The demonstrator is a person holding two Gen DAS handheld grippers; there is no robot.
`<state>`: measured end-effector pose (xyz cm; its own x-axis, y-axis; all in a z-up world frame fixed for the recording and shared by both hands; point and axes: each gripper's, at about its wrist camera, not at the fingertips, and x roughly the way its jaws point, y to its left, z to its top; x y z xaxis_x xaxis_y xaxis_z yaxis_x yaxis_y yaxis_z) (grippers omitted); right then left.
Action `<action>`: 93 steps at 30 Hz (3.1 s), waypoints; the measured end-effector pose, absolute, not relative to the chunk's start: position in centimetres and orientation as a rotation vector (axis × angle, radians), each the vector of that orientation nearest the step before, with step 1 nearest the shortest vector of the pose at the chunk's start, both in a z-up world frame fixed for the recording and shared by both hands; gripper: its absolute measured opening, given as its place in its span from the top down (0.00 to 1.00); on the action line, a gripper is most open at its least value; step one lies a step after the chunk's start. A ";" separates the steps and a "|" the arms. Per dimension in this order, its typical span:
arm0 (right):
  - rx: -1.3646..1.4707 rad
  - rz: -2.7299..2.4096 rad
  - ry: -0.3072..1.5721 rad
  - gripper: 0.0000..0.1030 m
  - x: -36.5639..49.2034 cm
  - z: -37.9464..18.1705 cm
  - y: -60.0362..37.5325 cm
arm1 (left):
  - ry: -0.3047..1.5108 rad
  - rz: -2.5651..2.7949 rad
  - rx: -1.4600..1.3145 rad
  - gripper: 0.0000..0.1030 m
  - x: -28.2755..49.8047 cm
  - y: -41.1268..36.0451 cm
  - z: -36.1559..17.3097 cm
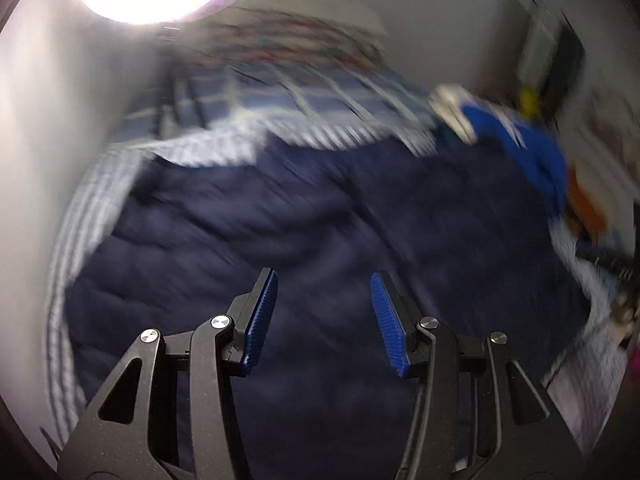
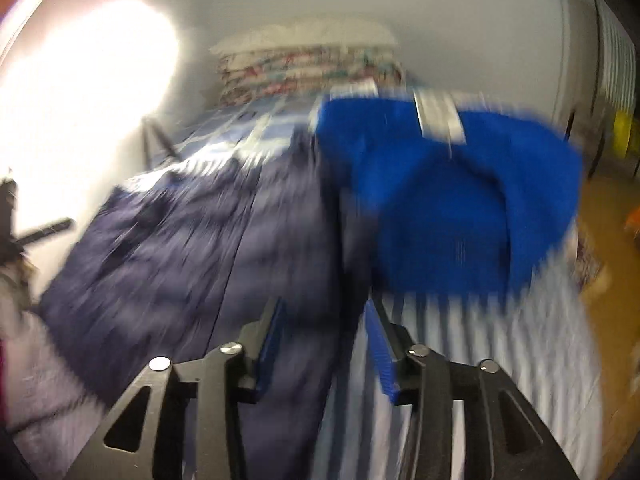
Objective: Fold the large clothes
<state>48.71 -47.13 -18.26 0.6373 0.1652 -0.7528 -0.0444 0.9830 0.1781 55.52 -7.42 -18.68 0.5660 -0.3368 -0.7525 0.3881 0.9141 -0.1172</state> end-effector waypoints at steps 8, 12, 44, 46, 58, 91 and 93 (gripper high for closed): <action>0.426 0.145 0.970 0.51 43.1 -24.7 -48.3 | 0.927 -0.358 0.280 0.50 56.2 -13.5 -25.6; 0.419 0.196 0.986 0.72 43.7 -25.0 -47.0 | 0.934 -0.345 0.280 0.51 56.7 -13.1 -25.6; 0.317 0.161 0.754 0.91 41.9 -14.6 -37.9 | 0.818 -0.370 -0.099 0.63 37.7 -7.0 -15.7; 0.259 0.160 0.735 0.92 42.2 -13.4 -36.3 | 0.796 -0.386 -0.125 0.63 33.7 -6.0 -12.7; 0.032 0.205 0.637 0.93 43.0 -8.5 -28.7 | 0.809 -0.475 -0.471 0.63 18.3 -6.5 -12.1; -0.332 0.664 0.841 0.94 50.8 -22.1 7.5 | 0.705 -0.375 -0.595 0.63 15.3 -0.5 -11.0; -0.324 0.683 0.852 0.91 51.1 -22.1 7.1 | 0.701 -0.370 -0.579 0.63 15.2 -0.7 -10.8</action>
<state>51.05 7.11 -22.06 0.4654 0.4209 -0.7786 -0.6683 0.7439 0.0027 15.23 -0.67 -10.82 0.7102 -0.5006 -0.4950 0.1260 0.7821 -0.6102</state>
